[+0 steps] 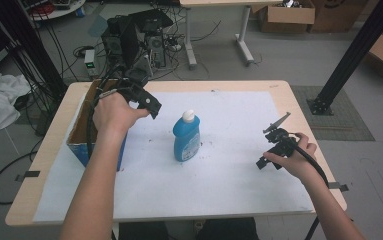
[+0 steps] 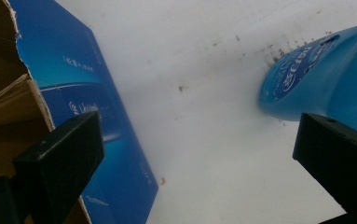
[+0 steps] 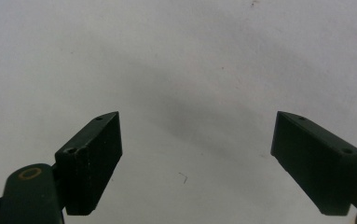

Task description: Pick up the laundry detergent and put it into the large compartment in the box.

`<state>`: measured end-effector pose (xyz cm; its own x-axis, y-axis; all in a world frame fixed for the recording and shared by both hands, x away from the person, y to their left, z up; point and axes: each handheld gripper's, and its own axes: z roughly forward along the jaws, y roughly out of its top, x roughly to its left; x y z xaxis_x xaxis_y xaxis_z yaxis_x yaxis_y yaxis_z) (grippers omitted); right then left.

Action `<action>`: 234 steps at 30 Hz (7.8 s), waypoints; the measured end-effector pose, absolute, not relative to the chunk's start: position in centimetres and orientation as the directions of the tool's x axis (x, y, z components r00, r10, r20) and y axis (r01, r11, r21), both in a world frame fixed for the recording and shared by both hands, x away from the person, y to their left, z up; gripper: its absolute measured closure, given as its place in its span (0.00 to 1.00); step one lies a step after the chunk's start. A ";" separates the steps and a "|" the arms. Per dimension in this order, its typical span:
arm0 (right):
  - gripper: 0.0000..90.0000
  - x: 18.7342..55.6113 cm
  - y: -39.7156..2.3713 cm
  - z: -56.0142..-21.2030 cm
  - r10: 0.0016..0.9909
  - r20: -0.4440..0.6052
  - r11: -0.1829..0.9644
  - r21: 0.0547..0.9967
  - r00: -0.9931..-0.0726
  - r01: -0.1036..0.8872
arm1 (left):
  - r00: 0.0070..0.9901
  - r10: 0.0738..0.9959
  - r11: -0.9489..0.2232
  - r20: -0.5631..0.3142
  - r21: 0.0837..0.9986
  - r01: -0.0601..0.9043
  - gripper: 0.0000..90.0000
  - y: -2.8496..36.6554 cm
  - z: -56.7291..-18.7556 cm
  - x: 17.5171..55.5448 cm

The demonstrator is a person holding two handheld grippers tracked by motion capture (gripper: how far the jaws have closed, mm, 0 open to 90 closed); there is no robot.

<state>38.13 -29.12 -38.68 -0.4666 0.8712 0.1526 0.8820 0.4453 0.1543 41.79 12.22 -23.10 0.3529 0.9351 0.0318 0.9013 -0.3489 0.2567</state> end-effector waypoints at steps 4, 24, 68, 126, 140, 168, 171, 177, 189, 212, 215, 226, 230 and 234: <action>0.18 38.2 -29.1 -38.7 0.872 0.154 0.444 0.155 -0.465 0.883 | 0.359 0.933 -0.354 0.030 0.256 0.899 0.03 12.2 -23.1 41.8; 0.18 38.2 -29.3 -38.8 0.870 0.155 0.445 0.158 -0.468 0.881 | 0.429 0.903 -0.416 0.014 0.278 0.866 0.03 10.5 -21.9 41.5; 0.18 37.6 -30.6 -38.9 0.874 0.167 0.428 0.175 -0.455 0.887 | 0.637 0.769 -0.630 0.055 0.234 0.741 0.02 0.6 -23.9 41.9; 0.18 37.6 -30.3 -39.5 0.865 0.162 0.448 0.174 -0.474 0.877 | 0.702 0.711 -0.701 0.049 0.132 0.701 0.15 -0.8 -28.5 42.7; 0.18 37.7 -30.3 -39.5 0.862 0.167 0.451 0.180 -0.479 0.874 | 0.703 0.710 -0.702 0.043 0.119 0.702 0.20 -0.9 -28.8 42.8; 0.18 37.7 -30.5 -39.4 0.859 0.177 0.447 0.194 -0.480 0.873 | 0.694 0.720 -0.690 0.010 0.114 0.714 0.42 -0.5 -28.5 43.1; 0.18 37.7 -30.5 -39.2 0.860 0.179 0.444 0.197 -0.478 0.874 | 0.687 0.727 -0.683 0.003 0.107 0.723 0.42 -0.3 -28.4 43.1; 0.18 37.7 -30.4 -38.9 0.858 0.177 0.447 0.208 -0.483 0.870 | 0.658 0.753 -0.652 -0.016 0.119 0.749 0.42 0.6 -26.9 43.2; 0.18 37.8 -29.8 -38.6 0.852 0.180 0.454 0.212 -0.491 0.865 | 0.550 0.834 -0.543 -0.035 0.118 0.831 0.42 3.4 -21.8 42.9; 0.18 38.0 -29.9 -37.9 0.848 0.192 0.448 0.240 -0.494 0.861 | 0.235 0.970 -0.217 -0.061 0.213 0.953 0.42 14.6 -12.4 42.0; 0.18 38.0 -30.1 -37.8 0.850 0.190 0.444 0.242 -0.491 0.863 | 0.188 0.981 -0.172 -0.056 0.213 0.962 0.42 16.4 -11.8 41.7; 0.18 38.0 -30.2 -37.7 0.853 0.192 0.436 0.245 -0.485 0.866 | 0.052 0.998 -0.047 -0.019 0.232 0.972 0.42 20.8 -9.9 40.5; 0.18 38.0 -30.1 -37.7 0.853 0.196 0.436 0.244 -0.485 0.866 | 0.019 1.000 -0.015 -0.018 0.227 0.974 0.42 21.8 -10.1 40.4; 0.18 38.0 -30.2 -37.7 0.853 0.197 0.434 0.247 -0.483 0.866 | -0.003 1.000 0.002 0.002 0.222 0.975 0.42 22.4 -10.4 40.5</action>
<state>38.03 -30.22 -37.71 -0.4834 0.8528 0.1975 0.8664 0.4339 0.2471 40.47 22.35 -10.44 -0.0025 1.0000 0.0022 0.9750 0.0020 0.2222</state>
